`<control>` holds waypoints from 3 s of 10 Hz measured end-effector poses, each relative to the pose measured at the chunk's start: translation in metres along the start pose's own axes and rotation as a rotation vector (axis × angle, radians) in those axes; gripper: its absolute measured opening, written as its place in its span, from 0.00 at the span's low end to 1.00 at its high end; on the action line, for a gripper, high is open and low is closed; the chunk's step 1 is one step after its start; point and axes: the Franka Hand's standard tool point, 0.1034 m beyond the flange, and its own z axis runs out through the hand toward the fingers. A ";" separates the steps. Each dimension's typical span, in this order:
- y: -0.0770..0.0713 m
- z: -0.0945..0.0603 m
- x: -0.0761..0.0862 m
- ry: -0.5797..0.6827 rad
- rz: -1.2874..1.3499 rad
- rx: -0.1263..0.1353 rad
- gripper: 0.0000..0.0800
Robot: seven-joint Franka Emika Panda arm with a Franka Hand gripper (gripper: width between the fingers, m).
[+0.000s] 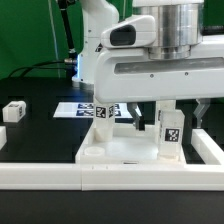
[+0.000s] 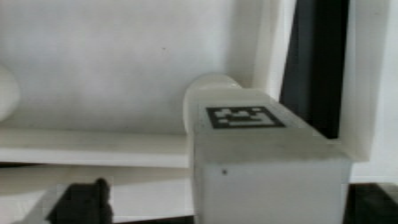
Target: Assemble square table
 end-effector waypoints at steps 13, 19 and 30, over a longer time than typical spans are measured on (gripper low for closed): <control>-0.013 0.006 -0.003 -0.001 1.347 0.101 0.36; -0.025 0.009 -0.010 0.025 1.269 0.096 0.78; -0.048 0.005 -0.006 0.066 0.407 -0.003 0.56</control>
Offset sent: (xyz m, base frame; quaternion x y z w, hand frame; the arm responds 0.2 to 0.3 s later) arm 0.0000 0.0000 0.0000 0.0000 0.0000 0.1938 0.9810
